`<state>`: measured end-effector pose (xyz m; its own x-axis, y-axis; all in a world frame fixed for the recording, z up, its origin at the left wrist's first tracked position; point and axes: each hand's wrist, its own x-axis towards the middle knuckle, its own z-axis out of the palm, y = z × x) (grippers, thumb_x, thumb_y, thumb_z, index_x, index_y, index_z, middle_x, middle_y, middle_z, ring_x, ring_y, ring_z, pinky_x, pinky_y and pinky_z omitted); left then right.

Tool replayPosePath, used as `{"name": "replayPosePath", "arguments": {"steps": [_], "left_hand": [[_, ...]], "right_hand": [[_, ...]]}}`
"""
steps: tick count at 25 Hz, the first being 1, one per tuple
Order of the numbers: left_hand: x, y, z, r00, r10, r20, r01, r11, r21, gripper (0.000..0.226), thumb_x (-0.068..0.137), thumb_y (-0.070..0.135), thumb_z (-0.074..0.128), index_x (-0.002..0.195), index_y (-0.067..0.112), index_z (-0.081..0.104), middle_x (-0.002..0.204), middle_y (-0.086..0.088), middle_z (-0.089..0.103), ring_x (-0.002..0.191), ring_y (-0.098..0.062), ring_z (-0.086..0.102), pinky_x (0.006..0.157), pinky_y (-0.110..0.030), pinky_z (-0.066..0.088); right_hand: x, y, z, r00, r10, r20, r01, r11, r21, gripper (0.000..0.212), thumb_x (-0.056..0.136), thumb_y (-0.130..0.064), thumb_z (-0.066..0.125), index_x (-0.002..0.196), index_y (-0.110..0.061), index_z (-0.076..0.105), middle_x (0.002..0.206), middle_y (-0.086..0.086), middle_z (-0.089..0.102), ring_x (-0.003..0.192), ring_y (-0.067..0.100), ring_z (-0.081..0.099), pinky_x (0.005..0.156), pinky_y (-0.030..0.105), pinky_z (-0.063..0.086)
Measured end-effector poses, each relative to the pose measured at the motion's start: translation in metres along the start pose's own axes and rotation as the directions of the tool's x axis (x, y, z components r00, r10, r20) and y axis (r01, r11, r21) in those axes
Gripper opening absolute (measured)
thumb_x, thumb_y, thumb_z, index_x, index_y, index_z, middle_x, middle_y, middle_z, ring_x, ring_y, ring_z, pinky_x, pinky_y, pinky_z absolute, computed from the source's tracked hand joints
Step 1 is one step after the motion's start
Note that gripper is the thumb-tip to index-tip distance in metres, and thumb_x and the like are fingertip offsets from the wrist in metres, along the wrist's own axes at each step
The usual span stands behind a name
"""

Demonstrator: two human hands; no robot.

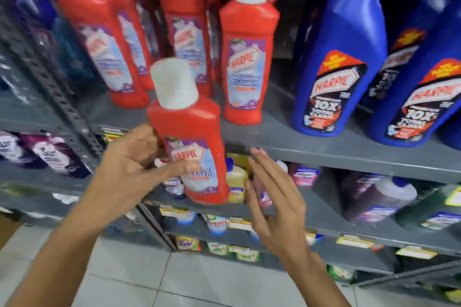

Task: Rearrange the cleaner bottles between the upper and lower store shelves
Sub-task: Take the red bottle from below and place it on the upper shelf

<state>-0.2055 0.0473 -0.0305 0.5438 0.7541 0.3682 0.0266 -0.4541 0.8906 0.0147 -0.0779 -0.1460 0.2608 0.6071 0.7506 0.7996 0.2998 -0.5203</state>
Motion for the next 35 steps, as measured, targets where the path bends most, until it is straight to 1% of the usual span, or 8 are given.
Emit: {"name": "replayPosePath", "arguments": {"steps": [2, 5, 7, 11, 16, 24, 30, 35], "left_hand": [[0.015, 0.010, -0.031, 0.996, 0.087, -0.031, -0.086, 0.996, 0.013, 0.049, 0.077, 0.006, 0.085, 0.103, 0.046, 0.075, 0.091, 0.039, 0.079, 0.085, 0.022, 0.072, 0.082, -0.001, 0.056], [0.044, 0.011, -0.068, 0.989, 0.136, -0.058, -0.139, 0.989, -0.052, 0.048, 0.083, 0.015, 0.094, 0.124, 0.031, 0.074, 0.119, 0.011, 0.086, 0.108, -0.004, 0.079, 0.096, -0.024, 0.064], [0.064, 0.009, -0.081, 0.986, 0.159, -0.041, -0.162, 0.984, -0.070, 0.055, 0.087, 0.018, 0.091, 0.137, 0.027, 0.069, 0.131, 0.001, 0.082, 0.118, -0.014, 0.078, 0.099, -0.028, 0.063], [0.101, -0.006, -0.082, 0.989, 0.141, -0.048, -0.144, 0.987, -0.073, 0.054, 0.088, 0.013, 0.087, 0.137, 0.023, 0.067, 0.128, 0.008, 0.082, 0.121, -0.009, 0.075, 0.099, -0.023, 0.060], [0.130, -0.028, -0.082, 0.996, 0.090, 0.029, -0.089, 0.996, -0.031, 0.060, 0.094, 0.012, 0.084, 0.150, 0.018, 0.060, 0.139, 0.006, 0.078, 0.129, -0.009, 0.072, 0.103, -0.018, 0.056], [0.147, -0.041, -0.087, 0.992, 0.082, 0.094, -0.079, 0.996, -0.034, 0.069, 0.096, 0.011, 0.082, 0.157, 0.013, 0.051, 0.149, -0.005, 0.072, 0.137, -0.020, 0.069, 0.117, -0.036, 0.054], [0.155, -0.044, -0.082, 0.992, 0.099, 0.082, -0.098, 0.995, -0.019, 0.068, 0.097, 0.010, 0.081, 0.158, 0.015, 0.051, 0.146, 0.003, 0.074, 0.136, -0.014, 0.069, 0.111, -0.027, 0.055], [0.155, -0.047, -0.082, 0.991, 0.103, 0.085, -0.100, 0.994, -0.035, 0.068, 0.096, 0.016, 0.083, 0.157, 0.017, 0.053, 0.148, -0.002, 0.073, 0.138, -0.020, 0.068, 0.115, -0.035, 0.055]], "right_hand": [[0.029, -0.016, 0.017, 0.998, -0.057, 0.042, 0.060, 0.996, -0.069, 0.044, 0.105, -0.014, 0.069, 0.148, -0.009, 0.063, 0.160, 0.002, 0.059, 0.153, 0.017, 0.052, 0.125, 0.041, 0.044], [0.056, -0.029, 0.042, 0.990, 0.007, 0.139, 0.022, 0.977, -0.212, 0.050, 0.107, -0.028, 0.068, 0.152, -0.010, 0.058, 0.161, 0.002, 0.058, 0.157, 0.016, 0.048, 0.129, 0.041, 0.040], [0.065, -0.032, 0.055, 0.980, 0.083, 0.180, -0.023, 0.949, -0.313, 0.054, 0.107, -0.035, 0.067, 0.153, -0.009, 0.057, 0.163, 0.005, 0.056, 0.155, 0.021, 0.049, 0.130, 0.043, 0.039], [0.070, -0.028, 0.069, 0.970, 0.126, 0.207, -0.026, 0.903, -0.428, 0.056, 0.109, -0.044, 0.059, 0.154, -0.011, 0.056, 0.163, 0.004, 0.056, 0.153, 0.022, 0.052, 0.130, 0.039, 0.038], [0.065, -0.025, 0.075, 0.970, 0.154, 0.190, -0.043, 0.873, -0.487, 0.059, 0.111, -0.050, 0.048, 0.158, -0.016, 0.051, 0.166, -0.001, 0.052, 0.156, 0.016, 0.046, 0.131, 0.031, 0.027], [0.066, -0.015, 0.087, 0.995, 0.083, 0.060, -0.043, 0.870, -0.491, 0.044, 0.110, -0.039, 0.058, 0.146, -0.015, 0.066, 0.153, -0.001, 0.066, 0.145, 0.017, 0.061, 0.123, 0.035, 0.042], [0.064, -0.009, 0.092, 0.998, 0.047, 0.029, -0.026, 0.871, -0.491, 0.043, 0.110, -0.040, 0.058, 0.147, -0.017, 0.065, 0.152, -0.003, 0.067, 0.142, 0.015, 0.062, 0.121, 0.033, 0.041], [0.064, -0.010, 0.091, 0.999, 0.039, 0.037, -0.016, 0.871, -0.491, 0.044, 0.111, -0.040, 0.056, 0.146, -0.016, 0.066, 0.152, -0.002, 0.067, 0.142, 0.015, 0.063, 0.121, 0.032, 0.041]]}}
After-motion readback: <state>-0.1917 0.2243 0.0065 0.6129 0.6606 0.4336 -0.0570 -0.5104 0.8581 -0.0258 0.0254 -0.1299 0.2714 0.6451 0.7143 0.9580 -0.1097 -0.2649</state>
